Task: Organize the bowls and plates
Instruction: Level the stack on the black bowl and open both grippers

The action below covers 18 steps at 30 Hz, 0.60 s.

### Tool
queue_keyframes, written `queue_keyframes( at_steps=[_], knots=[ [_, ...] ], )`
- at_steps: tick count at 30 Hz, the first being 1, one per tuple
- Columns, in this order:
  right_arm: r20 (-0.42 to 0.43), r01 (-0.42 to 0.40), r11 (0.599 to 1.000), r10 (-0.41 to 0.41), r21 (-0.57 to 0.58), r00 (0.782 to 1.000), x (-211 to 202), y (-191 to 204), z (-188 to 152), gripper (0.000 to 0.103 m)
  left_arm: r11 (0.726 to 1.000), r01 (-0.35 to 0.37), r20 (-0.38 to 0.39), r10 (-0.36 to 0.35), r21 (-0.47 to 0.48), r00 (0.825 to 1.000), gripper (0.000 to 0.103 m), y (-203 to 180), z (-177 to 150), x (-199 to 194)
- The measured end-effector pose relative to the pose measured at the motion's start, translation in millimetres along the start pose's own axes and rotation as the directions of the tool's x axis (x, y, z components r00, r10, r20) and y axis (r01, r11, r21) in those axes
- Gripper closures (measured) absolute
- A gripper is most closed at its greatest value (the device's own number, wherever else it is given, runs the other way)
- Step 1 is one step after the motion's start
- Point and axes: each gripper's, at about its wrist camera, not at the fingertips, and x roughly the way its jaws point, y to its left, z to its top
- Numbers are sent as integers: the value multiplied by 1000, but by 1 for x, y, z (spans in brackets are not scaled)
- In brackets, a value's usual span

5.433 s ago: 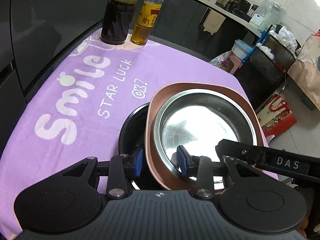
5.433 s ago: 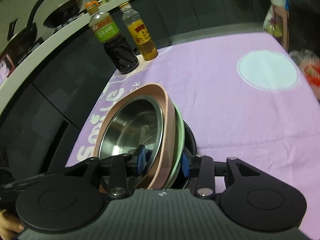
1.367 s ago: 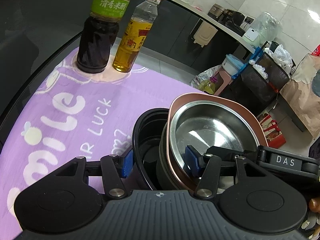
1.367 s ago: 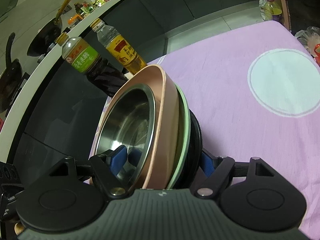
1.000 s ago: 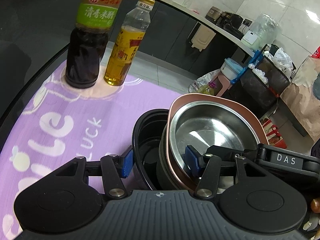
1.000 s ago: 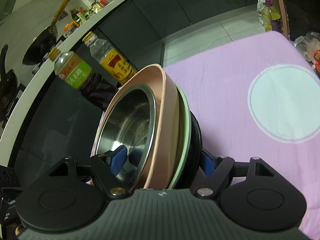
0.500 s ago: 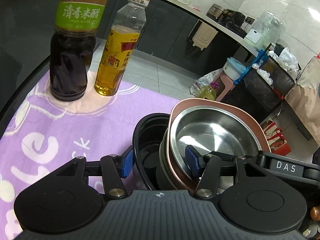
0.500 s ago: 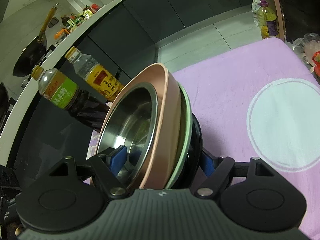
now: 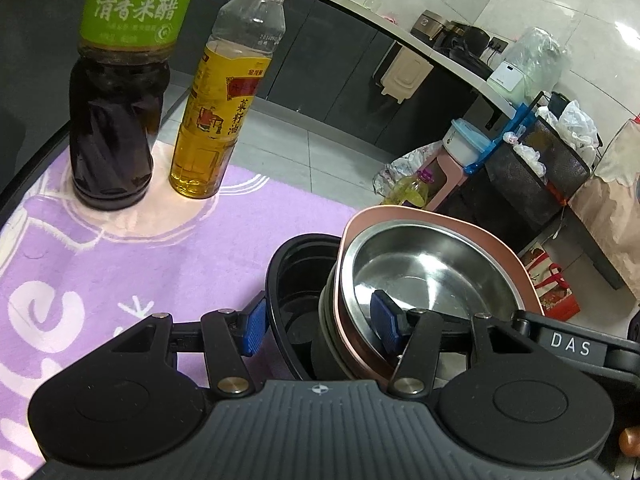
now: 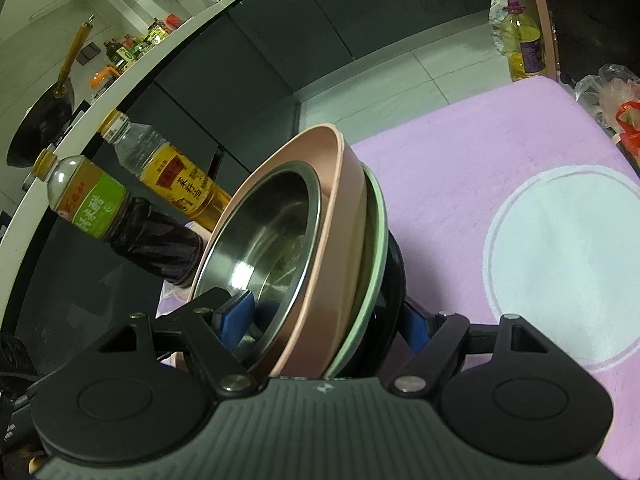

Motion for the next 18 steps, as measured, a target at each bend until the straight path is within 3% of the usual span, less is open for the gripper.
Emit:
queue_keyframes(
  at_steps=[7,18],
  knots=[
    [-23,36,999,-36,9,999,13,-8,-2,30,999,-35,-49,35,-4,998,52,8,-8,19],
    [-22,21,1000,-20,20,1000,15,-14,-4,30,1000,-30,-45,30,5,999,51,10,-10,20]
  ],
)
